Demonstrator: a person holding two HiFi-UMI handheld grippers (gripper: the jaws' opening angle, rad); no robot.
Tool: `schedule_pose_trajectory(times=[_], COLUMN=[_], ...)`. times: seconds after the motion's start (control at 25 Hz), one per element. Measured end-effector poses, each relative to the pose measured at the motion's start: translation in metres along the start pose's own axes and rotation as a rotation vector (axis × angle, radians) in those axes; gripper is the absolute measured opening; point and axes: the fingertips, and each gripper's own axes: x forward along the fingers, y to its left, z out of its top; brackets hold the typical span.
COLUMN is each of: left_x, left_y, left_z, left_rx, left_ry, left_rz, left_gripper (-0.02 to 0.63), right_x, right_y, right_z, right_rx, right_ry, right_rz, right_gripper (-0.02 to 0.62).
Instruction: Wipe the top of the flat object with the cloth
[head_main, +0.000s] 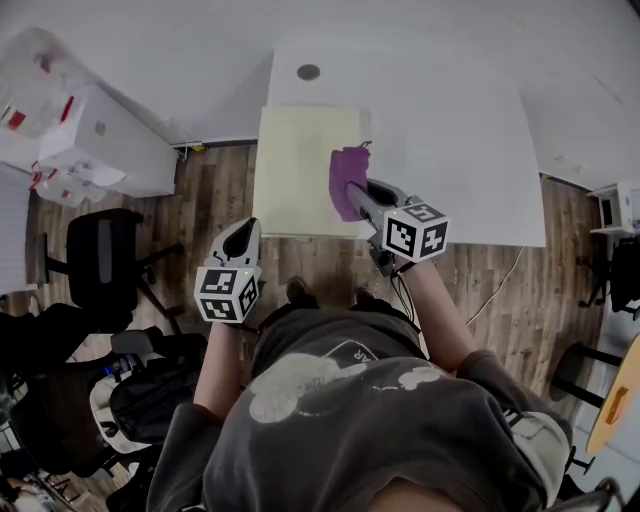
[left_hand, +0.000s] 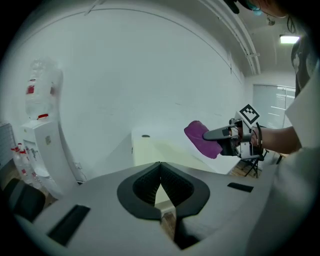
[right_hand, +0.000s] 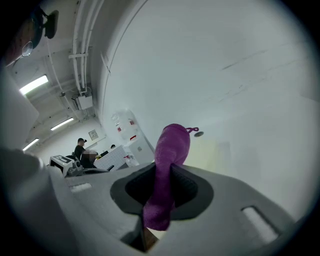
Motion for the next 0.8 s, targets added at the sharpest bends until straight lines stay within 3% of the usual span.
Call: schedule_pose_trajectory(times=[0.44,0.8], left_x=[0.019,0.030], left_y=[0.032,0.031], left_z=[-0.031,-0.045], left_rx=[0.019,0.012], left_ry=[0.132,0.201], left_rz=[-0.190,-0.269], left_gripper=[-0.001,-0.002], right_x=[0.056,0.085], right_y=[0.035,0.043], right_z=[-0.004,0.000], right_rx=[0.003,0.006], right_ry=[-0.004,0.016], right_rz=[-0.125,-0.145], right_gripper=[0.072,0.072])
